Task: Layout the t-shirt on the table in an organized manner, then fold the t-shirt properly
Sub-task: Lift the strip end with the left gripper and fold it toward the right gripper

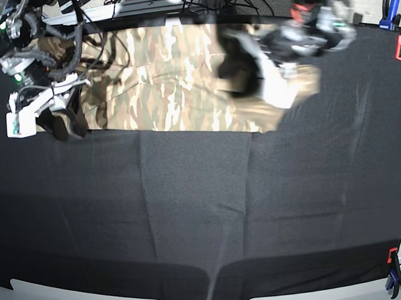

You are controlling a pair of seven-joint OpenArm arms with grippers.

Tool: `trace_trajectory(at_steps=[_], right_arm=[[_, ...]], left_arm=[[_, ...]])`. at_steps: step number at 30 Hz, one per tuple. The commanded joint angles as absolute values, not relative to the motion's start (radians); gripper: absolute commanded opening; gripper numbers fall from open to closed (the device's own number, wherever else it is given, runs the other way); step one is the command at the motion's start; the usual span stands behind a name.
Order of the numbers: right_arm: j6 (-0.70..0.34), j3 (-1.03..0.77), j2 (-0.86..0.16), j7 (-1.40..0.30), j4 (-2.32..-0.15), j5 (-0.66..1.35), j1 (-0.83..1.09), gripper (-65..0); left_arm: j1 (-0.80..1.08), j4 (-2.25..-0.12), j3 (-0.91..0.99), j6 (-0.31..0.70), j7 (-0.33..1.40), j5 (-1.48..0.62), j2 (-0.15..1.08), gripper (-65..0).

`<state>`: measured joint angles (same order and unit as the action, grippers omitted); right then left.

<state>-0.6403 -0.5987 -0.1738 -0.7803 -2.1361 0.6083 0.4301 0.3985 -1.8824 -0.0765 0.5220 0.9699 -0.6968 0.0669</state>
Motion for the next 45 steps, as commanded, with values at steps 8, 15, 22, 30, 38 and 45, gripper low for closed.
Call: trace_trajectory(at_steps=[8,15,22,30,38,45], right_arm=[[-0.651,-0.604,-0.216,-0.772,-2.156,0.633,0.427,-42.3],[-0.651,-0.604,-0.216,-0.77,-2.156,0.633,0.427,-42.3],[-0.651,-0.604,-0.216,-0.772,-2.156,0.633,0.427,-42.3],[-0.651,-0.604,-0.216,-0.738,-2.176,0.715,0.426,-42.3],[-0.651,-0.669,-0.216,-0.696,-2.272,0.868,0.318,-42.3],[-0.674,-0.854,-0.211,-0.759,-2.273,1.131,0.217,-42.3]], left_arm=[[0.396,-1.9,-0.18,0.462,0.86,-0.59,0.064,-65.0],[0.396,-1.9,-0.261,0.418,0.765,-0.429,0.038,-65.0],[0.389,-1.9,-0.283,0.392,0.735,-0.408,-0.045,-65.0],[0.38,-1.89,-0.283,0.392,0.728,-0.313,-0.075,-65.0],[0.38,-1.89,-0.283,0.392,0.731,-0.315,-0.075,-65.0],[0.38,-1.89,-0.286,0.392,0.731,-0.324,-0.075,-65.0]])
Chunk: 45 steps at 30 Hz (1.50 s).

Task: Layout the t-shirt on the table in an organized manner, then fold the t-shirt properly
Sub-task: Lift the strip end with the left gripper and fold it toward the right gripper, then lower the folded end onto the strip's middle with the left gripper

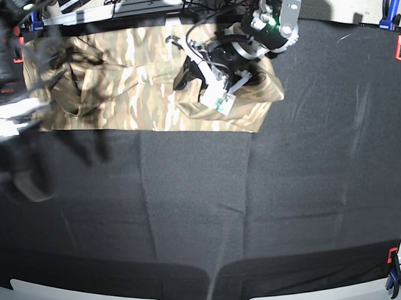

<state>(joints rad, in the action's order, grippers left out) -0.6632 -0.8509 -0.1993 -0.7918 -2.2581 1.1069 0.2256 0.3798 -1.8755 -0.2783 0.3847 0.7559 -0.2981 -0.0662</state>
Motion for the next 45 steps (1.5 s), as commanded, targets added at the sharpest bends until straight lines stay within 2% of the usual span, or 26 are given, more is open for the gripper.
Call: trace_trajectory(at_steps=[1,7,12,16,17,20,21,22,28,32,37,39,41,45], right_arm=[[-0.674,-0.876,-0.211,-0.765,-2.273,1.144,0.215,-42.3],[-0.674,-0.936,-0.211,-0.794,-2.273,1.164,0.216,-42.3],[-0.674,-0.936,-0.211,-0.817,-2.273,1.164,0.216,-42.3],[-0.674,-0.936,-0.211,-0.832,-2.273,1.164,0.216,-42.3],[-0.674,-0.936,-0.211,-0.835,-2.273,1.164,0.216,-42.3],[-0.674,-0.936,-0.211,-0.839,-2.273,1.163,0.216,-42.3],[-0.674,-0.936,-0.211,-0.839,-2.273,1.163,0.216,-42.3],[-0.675,-0.936,-0.211,-0.839,-2.273,1.163,0.216,-42.3],[-0.675,-0.936,-0.211,-0.839,-2.273,1.156,0.216,-42.3],[-0.675,-0.936,-0.211,-0.855,-2.273,1.152,0.216,-42.3],[-0.675,-0.936,-0.211,-0.856,-2.273,1.153,0.216,-42.3],[-0.675,-0.936,-0.211,-0.856,-2.273,1.153,0.216,-42.3],[-0.675,-0.936,-0.211,-0.856,-2.273,1.153,0.216,-42.3],[-0.675,-0.936,-0.21,-0.857,-2.273,1.151,0.216,-42.3]], left_arm=[[0.38,-1.89,-0.293,0.392,0.73,-0.331,-0.075,-65.0],[0.377,-1.89,-0.367,0.389,0.641,-0.219,-0.075,-65.0],[0.377,-1.89,-0.375,0.327,0.633,-0.183,-0.075,-65.0],[0.377,-1.89,-0.375,0.332,0.634,-0.184,-0.075,-65.0],[0.377,-1.89,-0.375,0.348,0.633,-0.19,-0.075,-63.5],[0.377,-1.89,-0.378,0.392,0.625,-0.282,-0.075,-35.4],[0.377,-1.89,-0.387,0.402,0.622,-0.316,-0.078,-29.6],[0.377,-1.891,-0.402,0.415,0.615,-0.335,-0.081,-26.4],[0.339,-1.897,-0.513,0.531,0.62,-0.27,-0.085,-25.0],[0.296,-1.96,-0.531,0.535,0.633,-0.263,-0.085,-25.0],[0.269,-2.181,-0.531,0.535,0.768,-0.258,-0.083,-25.0],[0.274,-2.287,-0.531,0.476,0.797,-0.233,-0.075,-25.0],[0.296,-2.356,-0.531,0.31,0.817,-0.133,-0.059,-25.0],[0.337,-2.356,-0.529,-0.048,0.904,0.256,-0.019,-25.0]])
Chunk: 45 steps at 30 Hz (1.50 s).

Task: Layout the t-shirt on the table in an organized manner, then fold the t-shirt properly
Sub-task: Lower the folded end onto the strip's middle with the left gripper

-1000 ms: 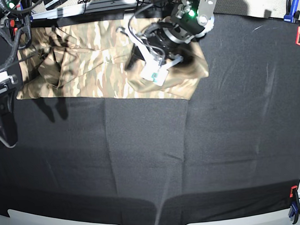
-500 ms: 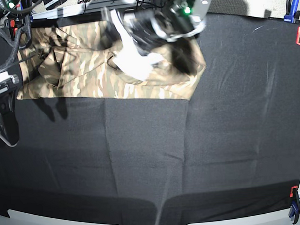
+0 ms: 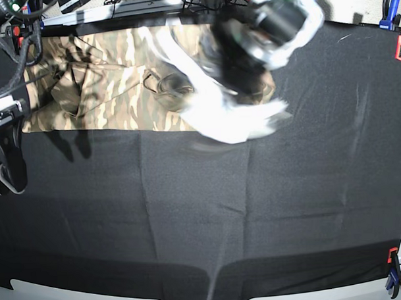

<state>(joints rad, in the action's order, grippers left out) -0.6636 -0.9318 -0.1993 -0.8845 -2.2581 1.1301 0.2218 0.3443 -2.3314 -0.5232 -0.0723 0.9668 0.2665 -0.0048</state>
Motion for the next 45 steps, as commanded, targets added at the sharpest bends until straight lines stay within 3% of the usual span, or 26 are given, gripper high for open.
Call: trace_trajectory(at_steps=[1,3,11,17,26,29,36,45], right_arm=[[-0.675,-0.936,-0.21,-0.857,-2.273,1.153,0.216,-42.3],[-0.675,-0.936,-0.21,-0.857,-2.273,1.152,0.216,-42.3],[-0.675,-0.935,-0.21,-0.857,-2.273,1.126,0.216,-42.3],[-0.675,-0.935,-0.21,-0.858,-2.273,1.126,0.216,-42.3],[-0.676,-0.935,-0.21,-0.858,-2.273,1.124,0.216,-42.3],[-0.675,-0.935,-0.21,-0.858,-2.273,1.118,0.216,-42.3],[-0.676,-0.935,-0.21,-0.858,-2.273,1.118,0.216,-42.3],[-0.675,-0.935,-0.21,-0.858,-2.273,1.103,0.216,-42.3]], left_arm=[[0.345,-2.356,-0.529,-0.108,0.938,0.295,-0.009,-25.0],[0.357,-2.352,-0.531,-0.16,0.971,0.279,0.004,-25.0],[0.371,-2.344,-0.531,-0.161,0.996,0.12,0.003,-25.0],[0.42,-2.224,-0.531,-0.158,0.99,0.26,0.003,-25.0],[0.451,-2.195,-0.543,-0.158,0.903,0.275,0.001,-25.2],[0.451,-2.195,-0.554,-0.159,0.903,0.3,0.0,-30.0],[0.446,-2.195,-0.567,-0.173,0.889,0.299,0.0,-52.5],[0.446,-2.195,-0.567,-0.173,0.878,0.299,0.0,-52.8]])
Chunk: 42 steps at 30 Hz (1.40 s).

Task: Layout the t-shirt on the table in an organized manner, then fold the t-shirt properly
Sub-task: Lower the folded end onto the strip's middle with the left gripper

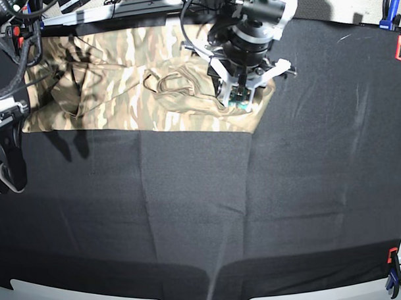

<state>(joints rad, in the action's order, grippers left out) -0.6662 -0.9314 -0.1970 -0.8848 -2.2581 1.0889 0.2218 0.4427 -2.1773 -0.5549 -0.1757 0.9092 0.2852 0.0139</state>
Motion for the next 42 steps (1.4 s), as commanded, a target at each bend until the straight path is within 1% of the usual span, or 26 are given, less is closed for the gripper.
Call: trace_trajectory(at_steps=[1,3,6,8,9,13,18,21,23,27,32,37,42], right_arm=[[-0.675,-0.935,-0.21,-0.858,-2.273,1.103,0.216,-42.3],[-0.675,-0.935,-0.21,-0.859,-2.273,1.103,0.216,-42.3],[-0.675,-0.935,-0.21,-0.863,-2.273,1.103,0.216,-42.3],[-0.675,-0.935,-0.21,-0.864,-2.273,1.103,0.216,-42.3],[-0.675,-0.935,-0.21,-0.865,-2.273,1.103,0.216,-42.3],[-0.675,-0.935,-0.21,-0.865,-2.273,1.103,0.216,-42.3],[-0.675,-0.935,-0.21,-0.877,-2.273,1.103,0.216,-42.3],[-0.675,-0.935,-0.21,-0.881,-2.273,1.103,0.216,-42.3],[-0.675,-0.935,-0.21,-0.881,-2.273,1.103,0.216,-42.3],[-0.675,-0.935,-0.21,-0.881,-2.273,1.103,0.216,-42.3],[-0.675,-0.935,-0.21,-0.881,-2.273,1.103,0.216,-42.3],[-0.675,-0.935,-0.21,-0.881,-2.273,1.103,0.216,-42.3],[-0.676,-0.935,-0.21,-0.881,-2.273,1.103,0.216,-42.3]], left_arm=[[0.446,-2.195,-0.567,-0.173,0.867,0.299,0.0,-51.2],[0.444,-2.195,-0.567,-0.173,0.847,0.301,0.0,-45.6],[0.443,-2.195,-0.567,-0.173,0.835,0.316,0.0,-35.4],[0.443,-2.195,-0.567,-0.173,0.835,0.315,0.0,-31.1],[0.443,-2.195,-0.567,-0.173,0.835,0.314,0.0,-30.3],[0.44,-2.195,-0.567,-0.173,0.79,0.315,0.0,-30.2],[0.392,-2.195,-0.566,-0.173,0.801,0.314,0.0,-30.8],[0.383,-2.195,-0.566,-0.173,0.856,0.314,0.001,-36.4],[0.383,-2.194,-0.567,-0.173,0.894,0.314,0.001,-38.6],[0.382,-2.195,-0.567,-0.172,0.942,0.315,0.001,-38.5],[0.382,-2.195,-0.566,-0.172,0.945,0.315,0.001,-38.5],[0.382,-2.195,-0.566,-0.172,1.003,0.315,0.001,-38.5],[0.382,-2.194,-0.566,-0.172,1.005,0.406,0.001,-38.6]])
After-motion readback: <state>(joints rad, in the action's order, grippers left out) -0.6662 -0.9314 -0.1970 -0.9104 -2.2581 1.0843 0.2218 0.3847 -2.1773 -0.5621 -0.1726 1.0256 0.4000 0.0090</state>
